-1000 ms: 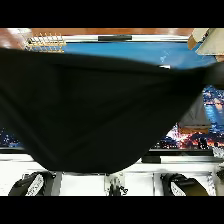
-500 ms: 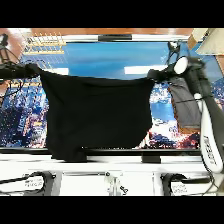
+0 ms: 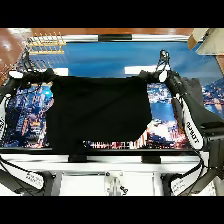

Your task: Fold the shirts.

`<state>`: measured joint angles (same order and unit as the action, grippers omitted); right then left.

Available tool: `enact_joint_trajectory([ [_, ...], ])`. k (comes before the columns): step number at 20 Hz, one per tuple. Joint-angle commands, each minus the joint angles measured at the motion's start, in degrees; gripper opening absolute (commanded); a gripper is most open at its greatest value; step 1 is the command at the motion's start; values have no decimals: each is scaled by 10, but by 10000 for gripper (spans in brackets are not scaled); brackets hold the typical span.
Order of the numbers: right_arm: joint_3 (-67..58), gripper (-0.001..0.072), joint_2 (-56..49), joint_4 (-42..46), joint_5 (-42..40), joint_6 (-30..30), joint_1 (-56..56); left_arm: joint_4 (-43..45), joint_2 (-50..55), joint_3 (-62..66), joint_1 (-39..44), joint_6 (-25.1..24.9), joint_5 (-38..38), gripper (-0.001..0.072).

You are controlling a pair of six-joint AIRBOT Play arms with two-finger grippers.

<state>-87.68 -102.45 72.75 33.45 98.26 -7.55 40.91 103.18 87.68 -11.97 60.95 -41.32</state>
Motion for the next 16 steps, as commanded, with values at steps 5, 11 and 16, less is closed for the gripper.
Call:
enact_joint_trajectory([
  [5,0,71,49,-2,303,-15,10,92,-10,2,-60,-16,-334,29],
  [11,1,71,16,31,394,4,9,227,-9,0,-62,28,-430,28],
  [16,1,71,-11,25,364,10,9,229,6,0,-39,33,-429,29],
])
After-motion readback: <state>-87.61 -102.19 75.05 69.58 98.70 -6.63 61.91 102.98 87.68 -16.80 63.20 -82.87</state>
